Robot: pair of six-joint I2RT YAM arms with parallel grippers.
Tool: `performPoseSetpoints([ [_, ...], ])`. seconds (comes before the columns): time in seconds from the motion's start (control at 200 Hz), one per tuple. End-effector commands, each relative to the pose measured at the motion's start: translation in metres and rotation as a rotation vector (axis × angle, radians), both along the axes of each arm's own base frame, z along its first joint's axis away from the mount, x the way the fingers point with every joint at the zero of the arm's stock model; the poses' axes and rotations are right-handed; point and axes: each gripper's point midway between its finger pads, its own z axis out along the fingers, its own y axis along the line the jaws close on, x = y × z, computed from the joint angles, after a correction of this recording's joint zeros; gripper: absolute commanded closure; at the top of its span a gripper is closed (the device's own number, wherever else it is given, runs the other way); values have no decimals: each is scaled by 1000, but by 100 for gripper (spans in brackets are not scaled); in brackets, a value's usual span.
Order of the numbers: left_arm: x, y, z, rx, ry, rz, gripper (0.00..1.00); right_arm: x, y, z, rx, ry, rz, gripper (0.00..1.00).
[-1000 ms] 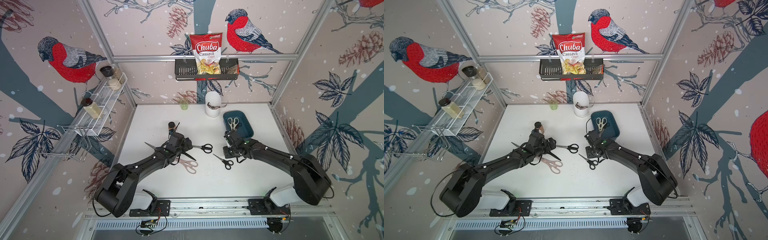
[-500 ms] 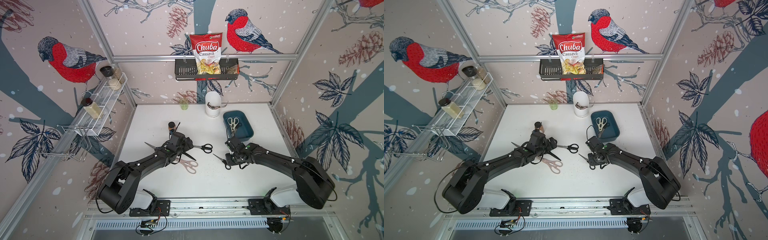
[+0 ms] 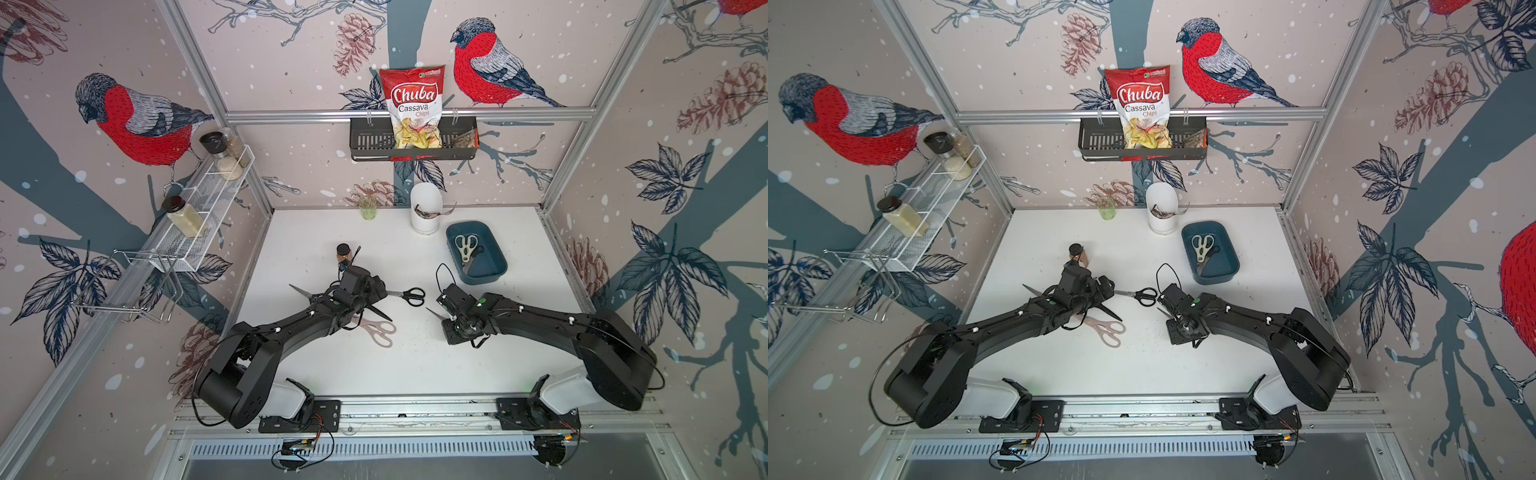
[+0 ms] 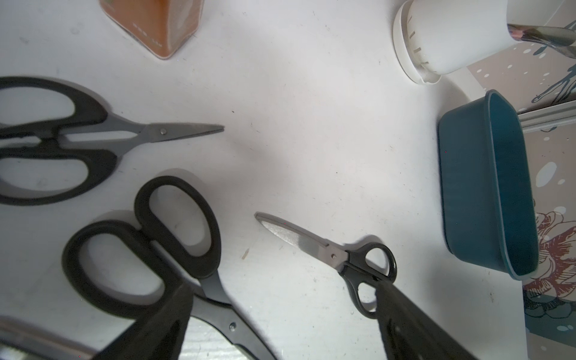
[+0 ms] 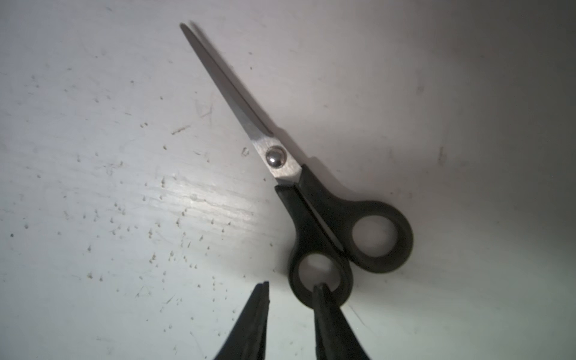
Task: Put the scissors into the storage box
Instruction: Pick up the scissors from the center of the board.
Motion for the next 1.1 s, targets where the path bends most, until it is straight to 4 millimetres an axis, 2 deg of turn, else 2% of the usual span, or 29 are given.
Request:
performPoseSetpoints([
  [0.0, 1, 2, 3, 6, -21, 7, 5, 2, 0, -2, -12, -9, -3, 70],
  [0.19, 1, 2, 2, 4, -20, 8, 5, 5, -2, -7, -33, -19, 4, 72],
  [0.445, 3, 1, 5, 8, -27, 6, 5, 3, -7, -25, -89, 0, 19, 76],
  [0.73, 5, 0, 5, 6, -28, 3, 5, 3, -7, -28, -104, 11, 31, 83],
  [0.835, 6, -1, 7, 9, -36, -1, 5, 2, -10, -29, -127, 16, 31, 91],
  [0.95, 8, -1, 8, 17, -41, -2, 5, 3, -9, -26, -118, 8, 20, 96],
  [1.095, 12, -4, 6, 24, -35, -9, 5, 10, -2, -7, -55, -41, -14, 100],
])
